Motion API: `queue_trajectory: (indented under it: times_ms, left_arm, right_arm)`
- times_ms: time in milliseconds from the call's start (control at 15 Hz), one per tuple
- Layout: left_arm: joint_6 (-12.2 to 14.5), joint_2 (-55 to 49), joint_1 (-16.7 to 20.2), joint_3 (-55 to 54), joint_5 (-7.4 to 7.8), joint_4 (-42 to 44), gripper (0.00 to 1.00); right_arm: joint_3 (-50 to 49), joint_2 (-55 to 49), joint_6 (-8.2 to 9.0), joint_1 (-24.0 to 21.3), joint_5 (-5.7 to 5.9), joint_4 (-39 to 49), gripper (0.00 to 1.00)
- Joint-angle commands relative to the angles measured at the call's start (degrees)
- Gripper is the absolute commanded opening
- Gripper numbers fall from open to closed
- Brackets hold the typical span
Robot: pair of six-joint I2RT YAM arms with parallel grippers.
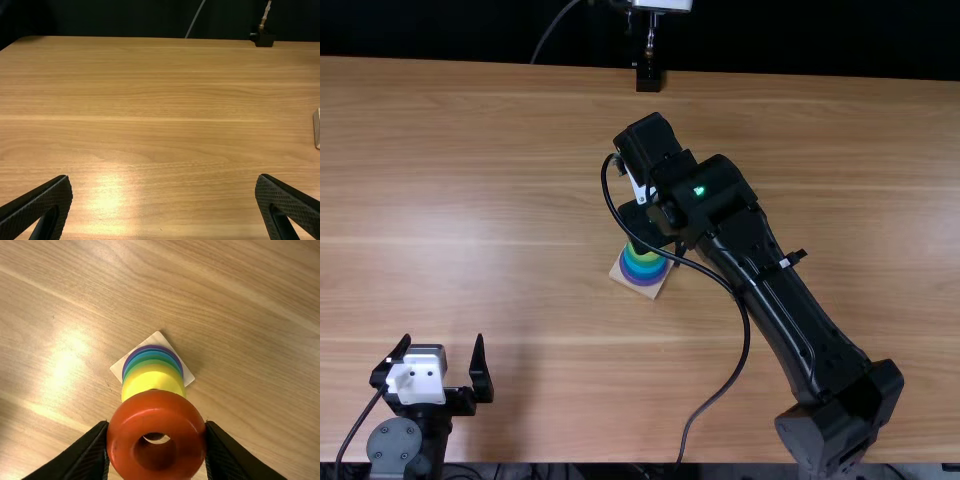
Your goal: Build the Hanoi tower: stack the rings onto the peg from bottom to top in this color order: purple, dark blue, light blue, dark green, light green, yellow, orange.
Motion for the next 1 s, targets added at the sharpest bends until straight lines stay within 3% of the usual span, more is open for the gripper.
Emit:
queue_trajectory:
  times_ms: [0,67,133,400,467,667,733,800,933]
  left_arm:
    - [0.67,-0.69,-0.17,-6.0,-0.05,-4.51,1.0]
    - [0.67,-0.69,-0.17,-6.0,-0.05,-4.51,1.0]
    - [0.67,-0.69,-0.17,-6.0,-0.05,-4.51,1.0]
    - [0.67,-0.69,-0.17,-6.0,-0.05,-4.51,1.0]
    - [0.67,-0.69,-0.17,-6.0,-0.05,-4.51,1.0]
    - [0.67,-0.69,-0.17,-6.0,-0.05,-4.51,1.0]
    - [0.67,-0.69,-0.17,-6.0,-0.05,-4.51,1.0]
    - [0.67,-0.69,-0.17,-6.0,-0.05,-4.51,1.0]
    - [0.67,-0.69,-0.17,-6.0,-0.05,-4.51,1.0]
  right_arm:
    - [0.21,1.04,0.21,-0.94,0.66,-0.14,0.85]
    - [0.21,1.04,0.21,-0.94,0.66,-0.14,0.97]
    - [0.21,1.13,0.32,-0.94,0.87,-0.04,1.0]
    - [1.35,0.95,0.21,-0.94,1.08,1.12,1.0]
    - [2.05,0.87,0.21,-0.94,1.93,1.76,1.0]
    - [-3.31,-8.45,-0.21,-1.02,8.57,11.78,1.0]
    - [-8.41,-13.9,-0.42,-1.02,10.15,18.0,1.0]
    - [-15.09,-18.91,-0.52,-1.46,10.47,26.23,1.0]
    - [-31.52,-33.32,-0.84,-7.09,10.37,41.94,1.0]
